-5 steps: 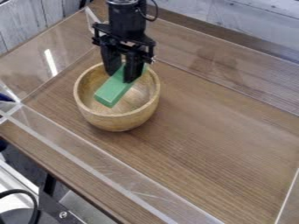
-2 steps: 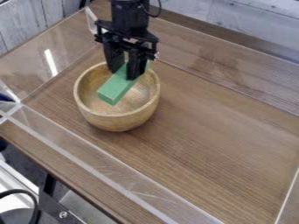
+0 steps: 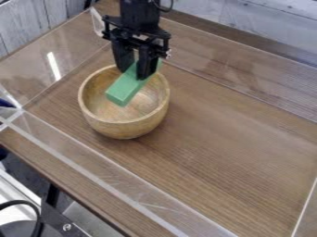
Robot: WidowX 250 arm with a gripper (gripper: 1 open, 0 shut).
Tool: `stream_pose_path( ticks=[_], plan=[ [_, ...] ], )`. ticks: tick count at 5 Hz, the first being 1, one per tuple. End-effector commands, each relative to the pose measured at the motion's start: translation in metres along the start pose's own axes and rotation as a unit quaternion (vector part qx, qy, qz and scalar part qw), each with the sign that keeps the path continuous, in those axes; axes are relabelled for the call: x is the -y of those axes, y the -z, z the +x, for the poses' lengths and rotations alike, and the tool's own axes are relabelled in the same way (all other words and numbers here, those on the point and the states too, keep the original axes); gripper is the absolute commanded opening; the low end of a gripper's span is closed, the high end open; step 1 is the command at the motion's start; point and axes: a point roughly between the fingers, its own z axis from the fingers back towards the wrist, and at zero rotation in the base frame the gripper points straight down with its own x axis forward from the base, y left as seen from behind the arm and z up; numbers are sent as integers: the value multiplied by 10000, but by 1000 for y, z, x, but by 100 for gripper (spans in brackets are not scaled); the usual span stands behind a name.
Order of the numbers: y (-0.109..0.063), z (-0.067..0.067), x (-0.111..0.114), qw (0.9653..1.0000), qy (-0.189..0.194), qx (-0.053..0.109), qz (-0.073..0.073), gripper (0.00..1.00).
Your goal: Remove the green block from inside the brown bowl and put it on the table
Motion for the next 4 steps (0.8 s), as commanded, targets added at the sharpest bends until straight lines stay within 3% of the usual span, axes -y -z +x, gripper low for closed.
stream_pose_path(
  ticks=[1,4],
  plan=[
    [-29,7,0,9986,32,507,127,0],
    [-36,11,11,9979,181,624,67,0]
  ],
)
